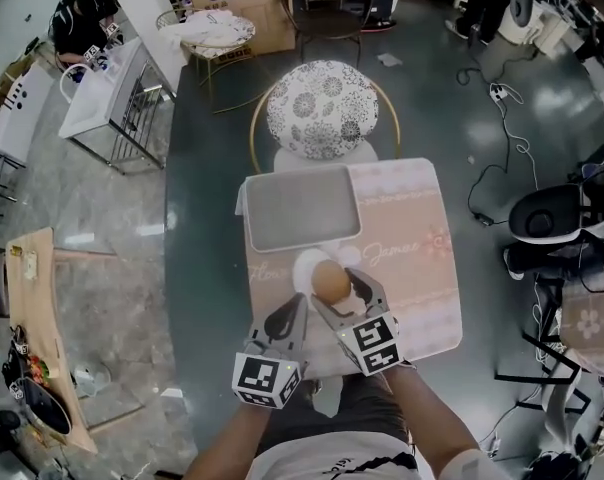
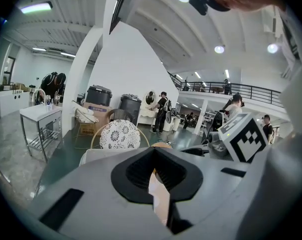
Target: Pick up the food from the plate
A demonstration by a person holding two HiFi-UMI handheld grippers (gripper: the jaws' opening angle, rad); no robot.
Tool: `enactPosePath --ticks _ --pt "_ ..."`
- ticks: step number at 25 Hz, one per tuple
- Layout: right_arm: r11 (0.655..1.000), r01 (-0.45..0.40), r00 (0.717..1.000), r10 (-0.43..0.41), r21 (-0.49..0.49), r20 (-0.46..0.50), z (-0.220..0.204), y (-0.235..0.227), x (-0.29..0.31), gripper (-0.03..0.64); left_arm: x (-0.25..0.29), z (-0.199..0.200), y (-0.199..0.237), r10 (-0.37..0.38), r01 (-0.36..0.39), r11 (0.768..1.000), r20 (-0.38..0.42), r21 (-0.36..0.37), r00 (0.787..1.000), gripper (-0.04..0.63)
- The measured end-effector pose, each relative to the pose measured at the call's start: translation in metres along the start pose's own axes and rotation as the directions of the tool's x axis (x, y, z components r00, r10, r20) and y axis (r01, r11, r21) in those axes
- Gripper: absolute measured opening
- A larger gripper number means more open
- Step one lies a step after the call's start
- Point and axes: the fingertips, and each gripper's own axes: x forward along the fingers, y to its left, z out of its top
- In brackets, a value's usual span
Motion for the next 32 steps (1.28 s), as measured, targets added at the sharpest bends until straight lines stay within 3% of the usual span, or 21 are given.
enactPosePath --ticks 14,32 --pt "1.0 0.008 0.99 -0.008 0.001 0.139 0.069 0.007 -0.06 0.324 -0.022 0.055 -0.029 -0.013 0.012 1.0 0.047 0.019 0.999 0.006" --pt "0.998 0.008 0.939 0.012 -0.057 0.343 0.162 0.023 -0.142 0.324 -0.048 0.141 -0.056 -0.017 0.008 0.998 0.151 0.058 0.988 0.006"
